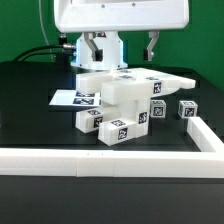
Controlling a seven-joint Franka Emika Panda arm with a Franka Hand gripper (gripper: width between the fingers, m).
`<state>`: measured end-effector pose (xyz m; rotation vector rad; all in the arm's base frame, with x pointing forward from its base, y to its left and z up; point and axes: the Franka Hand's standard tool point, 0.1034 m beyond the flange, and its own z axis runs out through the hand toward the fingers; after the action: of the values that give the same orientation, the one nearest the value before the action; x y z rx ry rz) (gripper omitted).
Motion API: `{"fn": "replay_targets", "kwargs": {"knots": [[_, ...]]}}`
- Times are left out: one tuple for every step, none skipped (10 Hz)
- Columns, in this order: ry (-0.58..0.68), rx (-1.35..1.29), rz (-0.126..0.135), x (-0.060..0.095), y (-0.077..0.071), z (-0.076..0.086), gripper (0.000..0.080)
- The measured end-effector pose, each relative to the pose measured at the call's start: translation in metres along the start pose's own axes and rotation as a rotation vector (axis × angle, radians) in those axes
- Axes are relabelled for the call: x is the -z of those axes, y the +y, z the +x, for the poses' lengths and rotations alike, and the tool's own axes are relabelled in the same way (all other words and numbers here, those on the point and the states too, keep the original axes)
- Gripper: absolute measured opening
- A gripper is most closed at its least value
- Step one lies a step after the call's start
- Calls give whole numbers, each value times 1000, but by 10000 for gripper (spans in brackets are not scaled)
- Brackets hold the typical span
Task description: Assemble chair
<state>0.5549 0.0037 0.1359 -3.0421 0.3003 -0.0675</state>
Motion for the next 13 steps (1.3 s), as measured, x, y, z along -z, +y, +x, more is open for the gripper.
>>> {"fn": "replay_targets", "kwargs": {"knots": [[-1,172,1,3,5,1,649],[-24,335,4,1,10,-2,649],[-49,466,12,-1,11,-3,649],[-23,504,6,-1,4,0,649],[-24,589,7,-1,6,-1,649],[-24,627,8,-1,8,0,649],[-22,649,11,-1,9,0,649],[-19,670,10,0,16,-3,649],[-10,676,9,0,16,-15,649],[-2,678,10,1,16,-32,649],[-2,674,16,3,19,-48,649],[-3,672,16,0,24,-61,649],[-2,673,12,-5,29,-73,649]]}}
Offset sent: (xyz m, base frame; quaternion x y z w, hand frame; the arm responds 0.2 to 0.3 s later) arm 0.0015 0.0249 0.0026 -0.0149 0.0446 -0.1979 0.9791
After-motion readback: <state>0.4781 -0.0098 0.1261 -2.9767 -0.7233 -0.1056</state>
